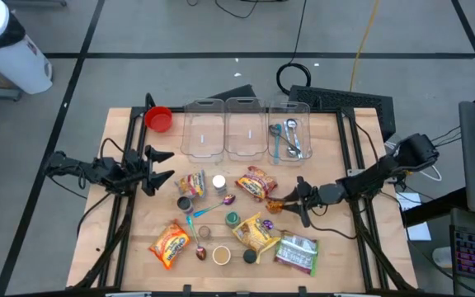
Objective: Pick & Place Food Item
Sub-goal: Put the orange seasoning pack into the left transparent bin
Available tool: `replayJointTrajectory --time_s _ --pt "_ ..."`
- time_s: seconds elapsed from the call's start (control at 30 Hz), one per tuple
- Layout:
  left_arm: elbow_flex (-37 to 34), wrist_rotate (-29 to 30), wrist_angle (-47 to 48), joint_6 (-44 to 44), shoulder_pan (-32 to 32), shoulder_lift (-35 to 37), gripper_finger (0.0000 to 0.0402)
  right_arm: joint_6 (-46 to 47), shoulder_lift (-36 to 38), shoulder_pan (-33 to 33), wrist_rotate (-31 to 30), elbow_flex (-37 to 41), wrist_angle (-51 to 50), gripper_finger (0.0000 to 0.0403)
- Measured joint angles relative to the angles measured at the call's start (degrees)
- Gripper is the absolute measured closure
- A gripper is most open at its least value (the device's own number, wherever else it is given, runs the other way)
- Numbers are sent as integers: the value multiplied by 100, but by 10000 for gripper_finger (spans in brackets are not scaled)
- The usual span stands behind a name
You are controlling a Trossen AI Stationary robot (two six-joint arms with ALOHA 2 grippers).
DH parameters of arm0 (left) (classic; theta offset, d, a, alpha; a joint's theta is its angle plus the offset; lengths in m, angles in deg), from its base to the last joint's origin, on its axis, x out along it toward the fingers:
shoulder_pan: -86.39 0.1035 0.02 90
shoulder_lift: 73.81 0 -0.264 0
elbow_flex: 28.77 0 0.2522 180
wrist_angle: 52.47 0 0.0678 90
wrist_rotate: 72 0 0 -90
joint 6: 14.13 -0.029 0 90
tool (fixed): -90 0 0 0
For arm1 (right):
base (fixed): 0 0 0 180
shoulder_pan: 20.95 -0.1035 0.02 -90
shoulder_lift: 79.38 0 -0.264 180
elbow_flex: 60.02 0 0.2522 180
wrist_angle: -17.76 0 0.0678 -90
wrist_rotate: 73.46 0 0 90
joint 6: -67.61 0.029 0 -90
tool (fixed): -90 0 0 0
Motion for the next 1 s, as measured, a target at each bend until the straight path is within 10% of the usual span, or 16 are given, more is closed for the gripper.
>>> replayJointTrajectory --time_s 0.2,0.57,1.0 --pt "0 -2 -31 87 0 0 27 -273 42 0 -1 0 276 392" --pt "138 13 -634 231 0 -280 27 -1185 1124 98 36 0 725 402" --pt "2421 -421 -604 -795 4 -3913 27 -1626 1642 861 629 -1628 -2578 403"
